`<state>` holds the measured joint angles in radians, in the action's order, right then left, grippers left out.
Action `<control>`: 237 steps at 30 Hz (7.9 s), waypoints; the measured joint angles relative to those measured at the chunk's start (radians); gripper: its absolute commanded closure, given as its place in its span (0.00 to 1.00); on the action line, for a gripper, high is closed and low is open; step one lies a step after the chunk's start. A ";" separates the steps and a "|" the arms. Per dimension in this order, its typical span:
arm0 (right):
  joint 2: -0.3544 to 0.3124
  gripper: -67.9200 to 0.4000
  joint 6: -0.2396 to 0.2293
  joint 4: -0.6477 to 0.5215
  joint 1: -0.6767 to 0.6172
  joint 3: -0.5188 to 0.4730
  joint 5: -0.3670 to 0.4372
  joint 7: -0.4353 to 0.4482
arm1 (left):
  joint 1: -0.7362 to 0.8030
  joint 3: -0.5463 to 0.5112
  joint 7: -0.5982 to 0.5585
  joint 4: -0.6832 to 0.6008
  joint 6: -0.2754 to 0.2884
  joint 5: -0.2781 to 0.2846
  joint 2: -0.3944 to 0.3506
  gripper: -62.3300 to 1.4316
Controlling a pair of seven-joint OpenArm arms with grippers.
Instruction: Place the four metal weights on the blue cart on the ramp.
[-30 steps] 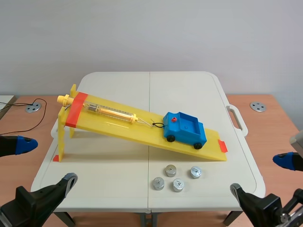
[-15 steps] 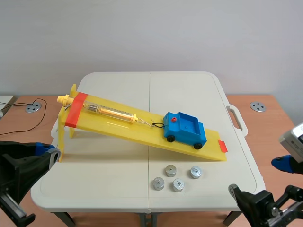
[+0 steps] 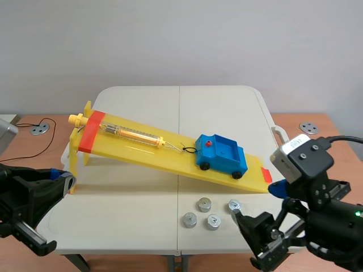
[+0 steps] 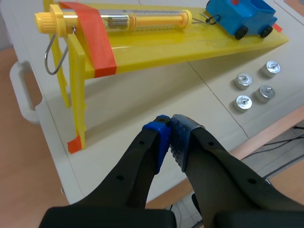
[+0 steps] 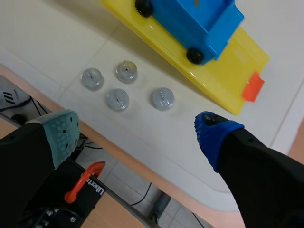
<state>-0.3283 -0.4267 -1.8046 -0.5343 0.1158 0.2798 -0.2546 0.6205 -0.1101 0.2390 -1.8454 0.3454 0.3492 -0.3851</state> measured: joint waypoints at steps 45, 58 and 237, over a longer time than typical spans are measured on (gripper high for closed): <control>0.223 0.47 0.073 0.409 0.304 0.319 -0.311 -0.007 | -0.001 0.000 0.000 0.000 0.000 0.000 0.014 0.93; 0.251 0.51 0.076 0.544 0.365 0.326 -0.319 0.039 | -0.001 0.000 0.000 0.000 0.000 0.000 0.014 0.93; 0.006 0.60 -0.180 -0.007 0.118 -0.238 0.154 -0.159 | -0.001 0.000 0.004 0.000 0.000 0.000 0.014 0.93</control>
<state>-0.3218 -0.6067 -1.8114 -0.4160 -0.1223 0.4339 -0.4137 0.6197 -0.1101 0.2432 -1.8454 0.3458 0.3492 -0.3710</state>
